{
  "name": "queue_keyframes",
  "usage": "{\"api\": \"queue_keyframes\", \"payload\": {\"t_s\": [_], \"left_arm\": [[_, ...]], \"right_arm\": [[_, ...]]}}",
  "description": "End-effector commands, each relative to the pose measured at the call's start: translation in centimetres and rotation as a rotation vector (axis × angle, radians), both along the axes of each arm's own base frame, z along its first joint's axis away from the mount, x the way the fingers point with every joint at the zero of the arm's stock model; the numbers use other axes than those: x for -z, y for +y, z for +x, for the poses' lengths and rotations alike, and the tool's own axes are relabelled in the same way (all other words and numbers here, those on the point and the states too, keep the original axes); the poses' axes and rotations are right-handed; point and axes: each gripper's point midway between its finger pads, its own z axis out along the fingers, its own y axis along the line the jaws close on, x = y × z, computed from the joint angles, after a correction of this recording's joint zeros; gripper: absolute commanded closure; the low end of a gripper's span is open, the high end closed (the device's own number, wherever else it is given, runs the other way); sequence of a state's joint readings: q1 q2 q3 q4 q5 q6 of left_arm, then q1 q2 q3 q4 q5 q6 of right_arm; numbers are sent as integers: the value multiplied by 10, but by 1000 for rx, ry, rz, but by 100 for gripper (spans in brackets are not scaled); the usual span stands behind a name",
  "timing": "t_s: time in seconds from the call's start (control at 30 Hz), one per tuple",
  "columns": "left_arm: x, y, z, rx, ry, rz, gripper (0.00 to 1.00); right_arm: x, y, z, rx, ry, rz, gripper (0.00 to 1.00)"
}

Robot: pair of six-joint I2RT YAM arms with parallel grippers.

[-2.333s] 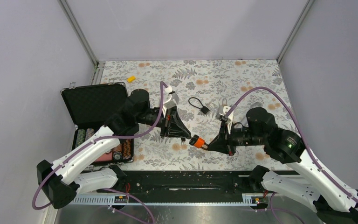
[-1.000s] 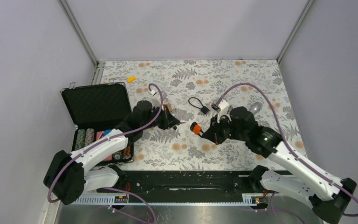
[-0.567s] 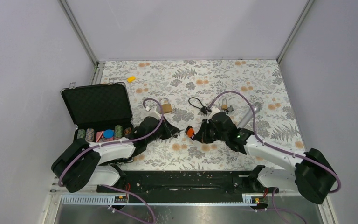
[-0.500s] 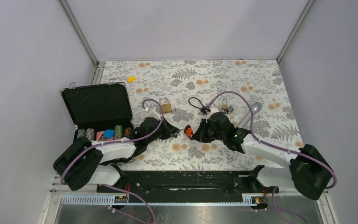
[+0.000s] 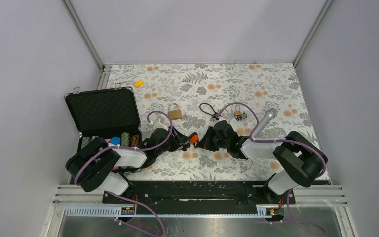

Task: Lock with the key
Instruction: Place the key at the center of the board.

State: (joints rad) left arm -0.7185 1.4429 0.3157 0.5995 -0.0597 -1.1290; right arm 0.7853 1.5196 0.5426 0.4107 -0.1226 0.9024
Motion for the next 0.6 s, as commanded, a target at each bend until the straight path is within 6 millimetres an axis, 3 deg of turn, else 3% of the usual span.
{"api": "queue_keyframes", "payload": {"t_s": [0.0, 0.13, 0.17, 0.23, 0.43, 0.47, 0.5, 0.57], "left_arm": [[-20, 4, 13, -66, -69, -22, 48], [-38, 20, 17, -106, -116, 49, 29], [-46, 25, 18, -113, -135, 70, 24], [-62, 35, 20, -135, -170, 121, 16], [-123, 67, 14, -177, -253, 220, 1], [-132, 75, 12, -198, -250, 241, 1], [-139, 83, 9, -212, -252, 267, 1], [-159, 98, 3, -233, -269, 305, 1]], "right_arm": [[-8, 8, 9, 39, -2, 57, 84], [-14, -8, 8, 61, -27, -6, 57], [-18, -15, 9, 76, -41, -32, 46], [-27, -33, 13, 127, -86, -95, 33], [-85, -109, 20, 269, -278, -284, 23], [-94, -149, 35, 397, -292, -339, 23], [-108, -143, 21, 351, -344, -350, 22], [-130, -172, 15, 407, -411, -412, 18]]}}
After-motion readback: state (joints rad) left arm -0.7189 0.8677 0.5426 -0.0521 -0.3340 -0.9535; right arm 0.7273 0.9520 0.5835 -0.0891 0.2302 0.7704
